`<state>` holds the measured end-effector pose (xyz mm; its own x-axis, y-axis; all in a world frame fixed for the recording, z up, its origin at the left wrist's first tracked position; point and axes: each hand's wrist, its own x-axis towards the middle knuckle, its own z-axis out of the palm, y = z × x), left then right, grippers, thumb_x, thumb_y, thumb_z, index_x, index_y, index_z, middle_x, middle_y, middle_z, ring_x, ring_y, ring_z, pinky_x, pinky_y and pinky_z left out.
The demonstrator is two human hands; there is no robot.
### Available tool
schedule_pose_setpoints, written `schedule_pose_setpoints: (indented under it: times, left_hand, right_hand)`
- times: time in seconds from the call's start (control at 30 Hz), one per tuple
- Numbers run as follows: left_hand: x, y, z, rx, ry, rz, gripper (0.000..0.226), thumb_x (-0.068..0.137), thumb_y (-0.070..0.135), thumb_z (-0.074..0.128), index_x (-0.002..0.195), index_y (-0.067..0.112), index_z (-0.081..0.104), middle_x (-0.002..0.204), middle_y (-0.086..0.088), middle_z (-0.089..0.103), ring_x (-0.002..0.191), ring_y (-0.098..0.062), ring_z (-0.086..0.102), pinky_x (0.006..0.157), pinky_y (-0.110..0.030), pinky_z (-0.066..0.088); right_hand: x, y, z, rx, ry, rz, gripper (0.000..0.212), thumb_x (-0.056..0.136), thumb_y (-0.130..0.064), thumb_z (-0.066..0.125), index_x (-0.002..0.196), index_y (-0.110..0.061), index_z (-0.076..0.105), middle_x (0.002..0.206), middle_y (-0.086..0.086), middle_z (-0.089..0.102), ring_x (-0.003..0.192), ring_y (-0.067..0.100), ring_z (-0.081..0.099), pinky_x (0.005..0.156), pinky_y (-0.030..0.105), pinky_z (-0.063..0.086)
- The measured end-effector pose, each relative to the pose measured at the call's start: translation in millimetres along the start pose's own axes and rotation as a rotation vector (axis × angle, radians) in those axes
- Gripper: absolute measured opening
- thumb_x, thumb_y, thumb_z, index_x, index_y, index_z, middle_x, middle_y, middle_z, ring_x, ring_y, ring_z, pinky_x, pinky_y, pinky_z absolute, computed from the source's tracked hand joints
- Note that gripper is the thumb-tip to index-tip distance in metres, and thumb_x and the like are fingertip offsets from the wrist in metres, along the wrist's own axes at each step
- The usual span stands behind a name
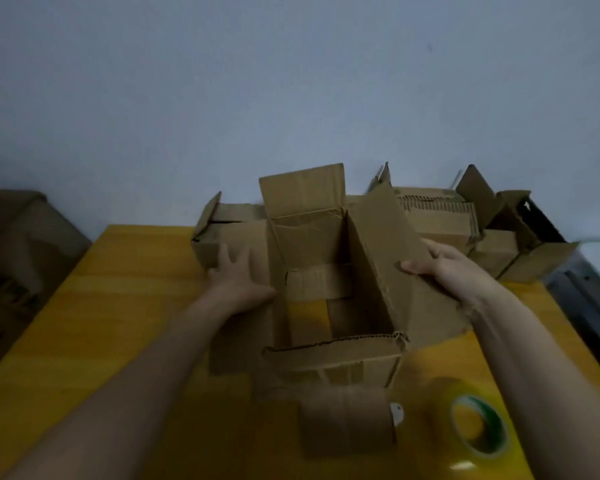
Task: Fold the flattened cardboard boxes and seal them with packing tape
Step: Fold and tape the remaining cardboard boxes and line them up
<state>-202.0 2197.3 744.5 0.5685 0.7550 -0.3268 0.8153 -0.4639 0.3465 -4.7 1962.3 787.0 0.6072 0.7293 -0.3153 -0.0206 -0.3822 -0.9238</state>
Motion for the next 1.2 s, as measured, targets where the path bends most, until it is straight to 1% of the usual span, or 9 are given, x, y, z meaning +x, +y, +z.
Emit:
schedule_pose_setpoints:
  times: [0.3,0.6,0.73,0.83,0.9,0.97,1.07,1.13,1.2]
  left_hand:
    - [-34,3,-26,0.278,0.067,-0.048,0.08,0.081,0.048,0.07,0.148,0.028,0.03,0.16,-0.008,-0.006,0.14,-0.038,0.016,0.112,-0.046,0.026]
    - [-41,-38,7,0.165,0.024,-0.016,0.103,0.082,0.066,0.057,0.155,0.026,-0.004,0.16,-0.011,-0.019,0.148,-0.033,-0.012,0.12,-0.047,0.008]
    - [-28,-47,12,0.032,-0.013,0.041,0.098,0.084,0.061,0.058,0.155,0.029,-0.003,0.16,-0.004,-0.021,0.147,-0.029,-0.018,0.119,-0.049,0.008]
    - [-21,-50,12,0.052,0.04,0.12,0.092,0.085,0.065,0.053,0.154,0.034,0.0,0.16,-0.002,-0.02,0.146,-0.026,-0.02,0.118,-0.049,0.006]
    - [-18,-53,14,0.133,0.106,0.203,0.088,0.087,0.067,0.045,0.154,0.031,0.002,0.161,-0.003,-0.016,0.147,-0.023,-0.018,0.119,-0.043,-0.001]
    - [-17,-54,17,0.15,0.127,0.27,0.084,0.09,0.066,0.041,0.155,0.027,0.003,0.162,-0.003,-0.012,0.148,-0.02,-0.014,0.12,-0.038,-0.004]
    - [-13,-54,21,0.059,0.089,0.294,0.082,0.092,0.06,0.043,0.155,0.026,0.002,0.162,0.001,-0.012,0.148,-0.017,-0.012,0.119,-0.036,0.0]
    - [-9,-52,21,0.006,0.07,0.301,0.084,0.092,0.058,0.046,0.155,0.024,0.002,0.162,0.002,-0.01,0.148,-0.015,-0.011,0.121,-0.039,0.004]
    - [-4,-49,18,-0.045,0.06,0.312,0.09,0.091,0.057,0.051,0.155,0.02,0.0,0.162,0.002,-0.009,0.148,-0.014,-0.01,0.121,-0.038,0.003]
  right_hand:
    - [-3,6,22,0.253,-0.042,0.184,0.029,0.09,-0.003,0.056,0.114,-0.019,0.059,0.107,0.014,0.064,0.095,0.029,0.06,0.075,0.038,0.051]
    - [-9,30,34,0.11,0.084,0.246,0.038,0.089,-0.006,0.062,0.126,-0.007,0.055,0.109,0.013,0.066,0.095,0.025,0.063,0.075,0.034,0.051]
    - [-19,37,49,-0.513,0.289,0.074,0.077,0.089,-0.023,0.066,0.151,-0.016,0.02,0.143,0.011,0.041,0.13,0.028,0.041,0.105,0.04,0.04]
    - [-42,39,58,-1.139,0.27,-0.438,0.074,0.084,-0.01,0.065,0.149,-0.017,0.029,0.152,0.007,0.034,0.144,0.025,0.022,0.116,0.044,0.027]
    - [-58,42,61,-1.076,0.023,-0.565,0.061,0.078,0.002,0.064,0.136,-0.014,0.05,0.144,0.005,0.047,0.142,0.019,0.03,0.113,0.047,0.032]
    - [-76,47,62,-0.924,-0.141,-0.373,0.06,0.079,0.004,0.06,0.134,-0.02,0.053,0.148,-0.005,0.04,0.144,0.006,0.018,0.118,0.04,0.023]
    - [-96,50,66,-0.912,-0.258,-0.121,0.07,0.083,-0.026,0.069,0.144,-0.032,0.036,0.153,-0.023,0.004,0.142,-0.004,-0.015,0.119,0.028,0.002]
    - [-97,55,76,-0.876,-0.19,-0.107,0.078,0.075,-0.062,0.065,0.143,-0.034,0.037,0.153,-0.024,0.002,0.141,-0.006,-0.018,0.12,0.032,0.002]
    - [-89,55,91,-0.705,0.024,-0.098,0.082,0.073,-0.068,0.057,0.144,-0.033,0.035,0.154,-0.022,0.012,0.142,-0.006,-0.008,0.12,0.036,0.011]
